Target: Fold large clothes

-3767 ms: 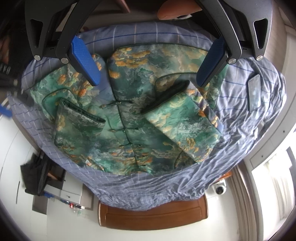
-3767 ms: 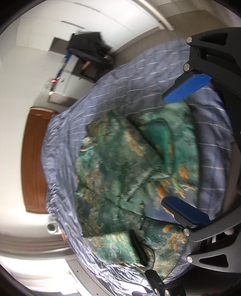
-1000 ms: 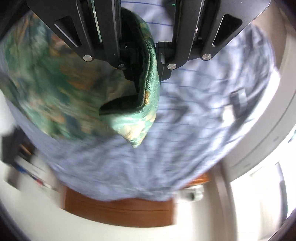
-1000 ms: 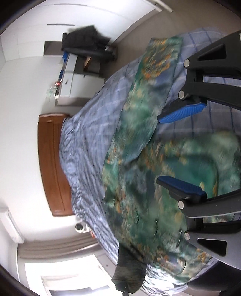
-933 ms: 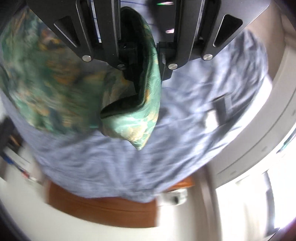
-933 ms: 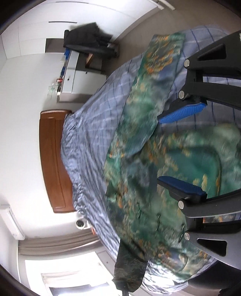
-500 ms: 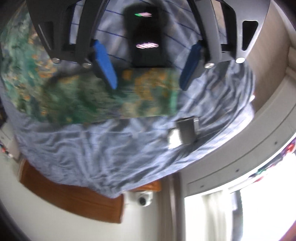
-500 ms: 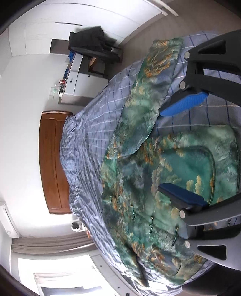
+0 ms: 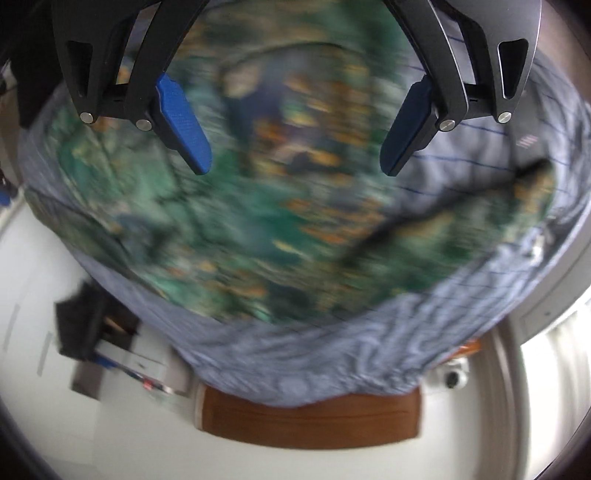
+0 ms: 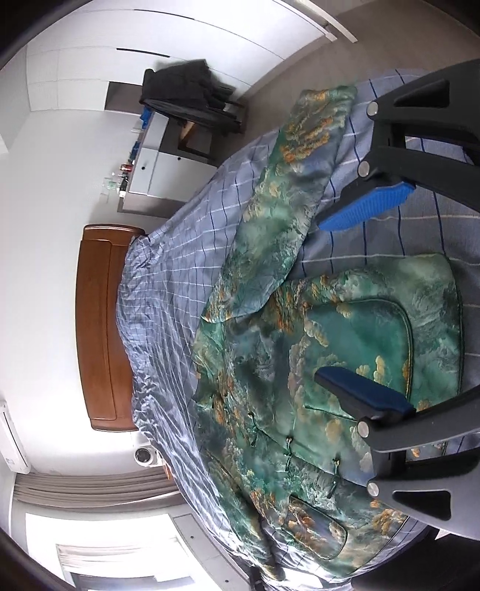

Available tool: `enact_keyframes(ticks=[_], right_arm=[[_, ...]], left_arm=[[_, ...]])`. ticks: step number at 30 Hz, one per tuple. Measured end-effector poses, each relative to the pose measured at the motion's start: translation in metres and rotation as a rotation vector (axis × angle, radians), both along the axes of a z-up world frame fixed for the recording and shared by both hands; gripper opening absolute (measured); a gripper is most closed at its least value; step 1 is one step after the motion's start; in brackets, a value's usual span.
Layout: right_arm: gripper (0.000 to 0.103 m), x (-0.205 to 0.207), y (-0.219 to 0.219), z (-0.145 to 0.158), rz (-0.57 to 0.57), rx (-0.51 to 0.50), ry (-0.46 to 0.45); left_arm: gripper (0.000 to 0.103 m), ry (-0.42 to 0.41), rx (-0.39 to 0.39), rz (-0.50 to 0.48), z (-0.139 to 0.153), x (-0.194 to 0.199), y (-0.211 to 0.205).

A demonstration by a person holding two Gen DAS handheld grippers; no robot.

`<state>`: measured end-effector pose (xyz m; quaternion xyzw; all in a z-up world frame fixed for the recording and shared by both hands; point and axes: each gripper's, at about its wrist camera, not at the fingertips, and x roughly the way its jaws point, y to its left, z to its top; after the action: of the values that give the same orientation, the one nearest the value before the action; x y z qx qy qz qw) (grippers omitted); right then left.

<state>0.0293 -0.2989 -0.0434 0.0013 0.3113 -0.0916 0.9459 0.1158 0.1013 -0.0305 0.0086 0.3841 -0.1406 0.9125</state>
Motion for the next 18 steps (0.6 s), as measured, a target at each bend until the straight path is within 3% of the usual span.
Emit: enact_keyframes(ticks=[4, 7, 18], right_arm=[[0.078, -0.007, 0.003, 0.001, -0.005, -0.013, -0.011], [0.078, -0.01, 0.007, -0.004, -0.001, -0.015, -0.001], [0.078, -0.005, 0.025, -0.02, 0.017, 0.044, 0.024]], left_arm=[[0.093, 0.06, -0.012, -0.011, -0.026, -0.009, -0.038], [0.093, 0.099, -0.031, 0.019, -0.041, -0.015, -0.045], [0.096, 0.056, 0.03, 0.128, -0.046, -0.036, -0.033]])
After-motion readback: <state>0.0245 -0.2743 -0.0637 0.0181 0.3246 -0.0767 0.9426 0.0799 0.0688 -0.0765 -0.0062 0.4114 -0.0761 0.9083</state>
